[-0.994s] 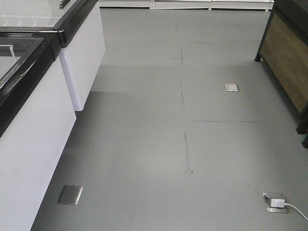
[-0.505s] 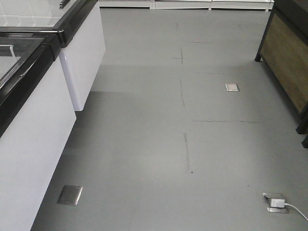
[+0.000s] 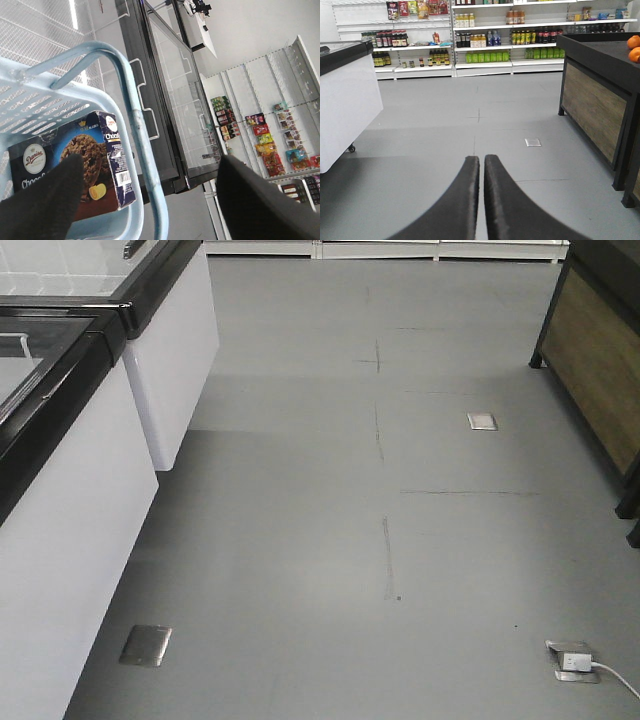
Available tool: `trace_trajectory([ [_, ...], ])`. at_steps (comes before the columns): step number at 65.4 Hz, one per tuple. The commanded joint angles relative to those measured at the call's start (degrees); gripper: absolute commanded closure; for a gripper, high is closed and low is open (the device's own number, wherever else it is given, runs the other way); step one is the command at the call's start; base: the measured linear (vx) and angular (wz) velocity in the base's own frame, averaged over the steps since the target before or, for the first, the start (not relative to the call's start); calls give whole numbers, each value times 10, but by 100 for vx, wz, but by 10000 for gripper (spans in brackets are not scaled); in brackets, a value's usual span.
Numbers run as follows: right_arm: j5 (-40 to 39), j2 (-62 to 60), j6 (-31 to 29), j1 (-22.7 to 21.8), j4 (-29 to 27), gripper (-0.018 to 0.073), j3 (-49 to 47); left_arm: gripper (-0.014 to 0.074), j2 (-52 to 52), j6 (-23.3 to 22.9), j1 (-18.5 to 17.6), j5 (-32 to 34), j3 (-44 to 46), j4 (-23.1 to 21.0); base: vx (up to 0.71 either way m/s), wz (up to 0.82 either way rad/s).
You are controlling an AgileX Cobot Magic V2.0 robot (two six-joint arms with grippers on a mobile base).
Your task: Left arm holds basket, right arm returns cookies
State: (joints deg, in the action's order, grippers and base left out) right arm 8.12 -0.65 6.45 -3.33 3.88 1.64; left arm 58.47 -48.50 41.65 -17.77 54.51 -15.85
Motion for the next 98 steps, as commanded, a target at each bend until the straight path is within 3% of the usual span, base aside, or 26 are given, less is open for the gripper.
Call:
trace_trajectory([
  [1, -43, -7, -2, 0, 6, 562, 10, 76, 1, -2, 1, 72, 15, -9, 0, 0],
  [13, -43, -7, -2, 0, 6, 562, 10, 76, 21, -2, 1, 99, 15, -25, 0, 0],
  [45, -43, -7, -2, 0, 6, 562, 10, 76, 56, -2, 0, 125, 15, -156, 0, 0],
  [67, -43, -7, -2, 0, 6, 562, 10, 76, 67, -2, 0, 127, 16, -168, 0, 0],
  [98, -43, -7, -2, 0, 6, 562, 10, 76, 94, 5, -28, 167, 16, -167, 0, 0],
])
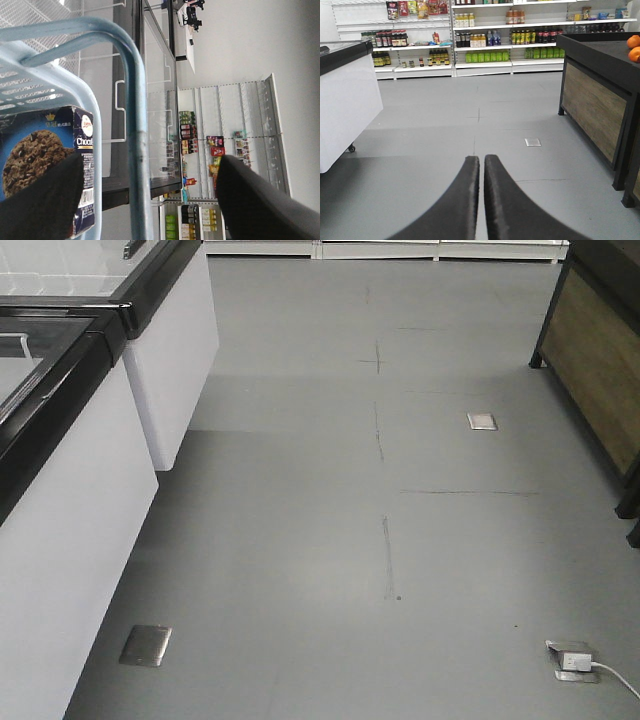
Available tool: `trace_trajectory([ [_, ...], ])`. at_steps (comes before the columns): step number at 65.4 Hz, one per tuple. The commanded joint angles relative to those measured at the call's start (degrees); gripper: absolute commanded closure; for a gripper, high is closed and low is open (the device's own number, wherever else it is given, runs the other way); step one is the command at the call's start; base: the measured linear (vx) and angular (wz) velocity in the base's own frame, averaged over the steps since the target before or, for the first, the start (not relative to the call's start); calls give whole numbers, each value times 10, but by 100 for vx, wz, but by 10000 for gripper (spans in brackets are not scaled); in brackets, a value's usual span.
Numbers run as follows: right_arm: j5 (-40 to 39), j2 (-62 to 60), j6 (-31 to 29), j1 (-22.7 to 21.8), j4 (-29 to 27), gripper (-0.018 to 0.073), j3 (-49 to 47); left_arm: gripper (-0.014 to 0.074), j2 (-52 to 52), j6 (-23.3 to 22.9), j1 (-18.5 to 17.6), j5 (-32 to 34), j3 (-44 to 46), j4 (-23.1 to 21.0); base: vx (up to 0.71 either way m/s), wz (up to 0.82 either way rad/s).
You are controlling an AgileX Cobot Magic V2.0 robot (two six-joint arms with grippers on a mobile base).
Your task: Left arm holds basket, right arm returns cookies
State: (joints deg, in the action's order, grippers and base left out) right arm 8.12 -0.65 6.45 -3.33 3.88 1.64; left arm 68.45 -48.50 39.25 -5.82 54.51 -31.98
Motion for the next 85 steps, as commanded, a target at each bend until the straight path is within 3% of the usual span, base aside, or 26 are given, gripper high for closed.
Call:
trace_trajectory([
  [1, -43, -7, -2, 0, 6, 562, 10, 76, -4, 8, -4, 50, 16, -6, 0, 0],
  [19, -43, -7, -2, 0, 6, 562, 10, 81, 13, 24, -4, 68, 16, -7, 0, 0],
  [31, -43, -7, -2, 0, 6, 562, 10, 129, 22, 24, -19, 86, 16, -7, 0, 0],
  [52, -43, -7, -2, 0, 6, 562, 10, 285, 28, 27, -26, 92, 17, -7, 0, 0],
  [79, -43, -7, -2, 0, 6, 562, 10, 601, 34, 27, -26, 96, 17, -7, 0, 0],
  [85, -43, -7, -2, 0, 6, 562, 10, 604, 34, 27, -26, 97, 17, -7, 0, 0],
])
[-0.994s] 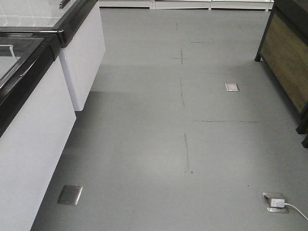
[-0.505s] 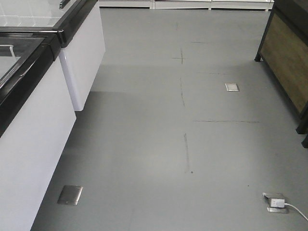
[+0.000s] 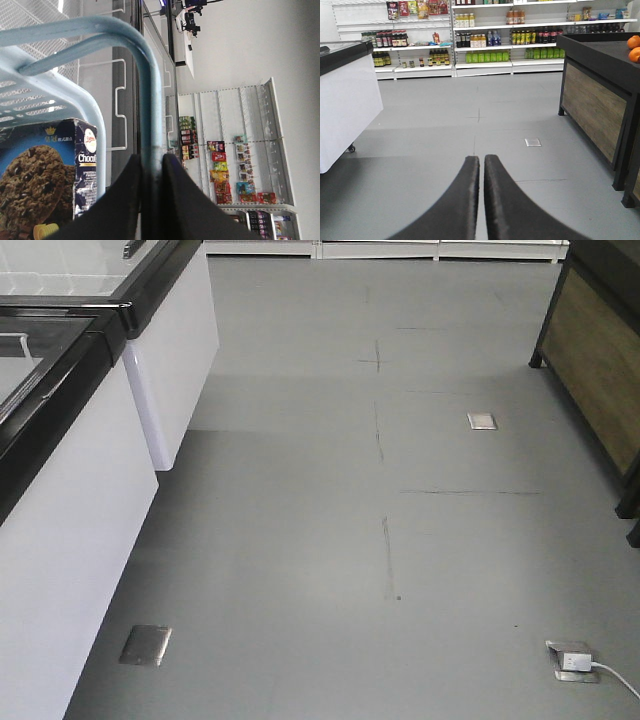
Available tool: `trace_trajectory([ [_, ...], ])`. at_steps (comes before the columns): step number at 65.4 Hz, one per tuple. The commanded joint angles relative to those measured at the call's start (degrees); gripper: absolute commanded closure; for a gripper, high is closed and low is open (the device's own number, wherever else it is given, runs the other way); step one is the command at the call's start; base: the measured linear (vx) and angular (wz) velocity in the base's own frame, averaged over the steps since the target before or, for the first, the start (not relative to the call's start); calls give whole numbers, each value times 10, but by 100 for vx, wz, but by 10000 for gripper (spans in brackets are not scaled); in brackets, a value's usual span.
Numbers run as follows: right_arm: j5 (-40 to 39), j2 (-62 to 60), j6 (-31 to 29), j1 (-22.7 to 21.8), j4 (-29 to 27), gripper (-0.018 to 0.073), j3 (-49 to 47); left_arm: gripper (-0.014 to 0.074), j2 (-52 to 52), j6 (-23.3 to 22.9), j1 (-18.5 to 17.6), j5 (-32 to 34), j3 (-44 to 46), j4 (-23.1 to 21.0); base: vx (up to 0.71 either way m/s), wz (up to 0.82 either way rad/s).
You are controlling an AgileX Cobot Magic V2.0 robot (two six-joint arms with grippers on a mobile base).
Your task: Left arm holds basket, right arm returns cookies
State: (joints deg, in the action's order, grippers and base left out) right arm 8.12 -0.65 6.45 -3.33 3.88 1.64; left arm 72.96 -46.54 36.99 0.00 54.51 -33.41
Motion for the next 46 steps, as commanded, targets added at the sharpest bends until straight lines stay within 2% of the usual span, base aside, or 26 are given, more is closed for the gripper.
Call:
trace_trajectory([
  [1, -43, -7, -2, 0, 6, 562, 10, 603, -12, 8, -3, 39, 17, 8, 0, 0],
  [27, -43, -7, -2, 0, 6, 562, 10, 602, -13, 8, -6, 41, 18, 2, 0, 0],
  [46, -43, -7, -2, 0, 6, 562, 10, 602, -21, 8, -10, 39, 24, -26, 0, 0],
])
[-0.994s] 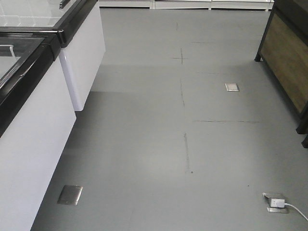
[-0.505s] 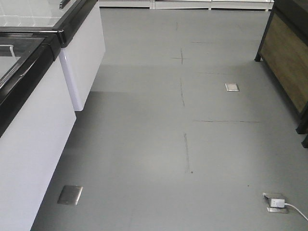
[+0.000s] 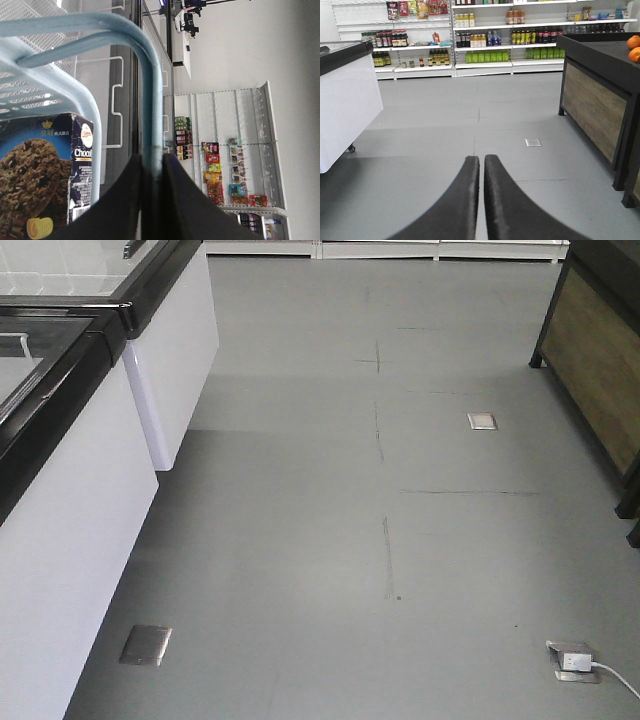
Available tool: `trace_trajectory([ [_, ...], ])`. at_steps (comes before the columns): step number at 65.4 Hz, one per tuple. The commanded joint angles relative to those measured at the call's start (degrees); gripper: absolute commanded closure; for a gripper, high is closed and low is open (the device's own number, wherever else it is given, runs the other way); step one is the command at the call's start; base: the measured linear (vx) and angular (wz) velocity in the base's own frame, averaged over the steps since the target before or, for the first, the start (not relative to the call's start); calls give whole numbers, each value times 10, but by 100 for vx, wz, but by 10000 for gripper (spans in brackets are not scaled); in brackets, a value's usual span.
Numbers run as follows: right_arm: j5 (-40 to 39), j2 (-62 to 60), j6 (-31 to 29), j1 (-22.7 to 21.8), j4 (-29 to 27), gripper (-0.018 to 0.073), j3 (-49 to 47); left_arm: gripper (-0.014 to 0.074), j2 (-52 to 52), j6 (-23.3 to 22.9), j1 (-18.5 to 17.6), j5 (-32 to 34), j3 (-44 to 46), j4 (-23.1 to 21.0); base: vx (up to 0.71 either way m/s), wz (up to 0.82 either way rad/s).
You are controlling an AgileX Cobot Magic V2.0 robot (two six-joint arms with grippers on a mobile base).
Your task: Left arm holds basket, right arm returns cookies
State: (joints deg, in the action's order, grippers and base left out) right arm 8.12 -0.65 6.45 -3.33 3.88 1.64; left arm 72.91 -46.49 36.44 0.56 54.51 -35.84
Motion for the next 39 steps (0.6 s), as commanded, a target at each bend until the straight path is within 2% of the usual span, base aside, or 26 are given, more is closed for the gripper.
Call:
trace_trajectory([
  [1, -43, -7, -2, 0, 6, 562, 10, 602, -20, 8, -5, 31, 26, -2, 0, 0],
  [39, -43, -7, -2, 0, 6, 562, 10, 602, -25, 8, -5, 2, 91, -3, 0, 0],
])
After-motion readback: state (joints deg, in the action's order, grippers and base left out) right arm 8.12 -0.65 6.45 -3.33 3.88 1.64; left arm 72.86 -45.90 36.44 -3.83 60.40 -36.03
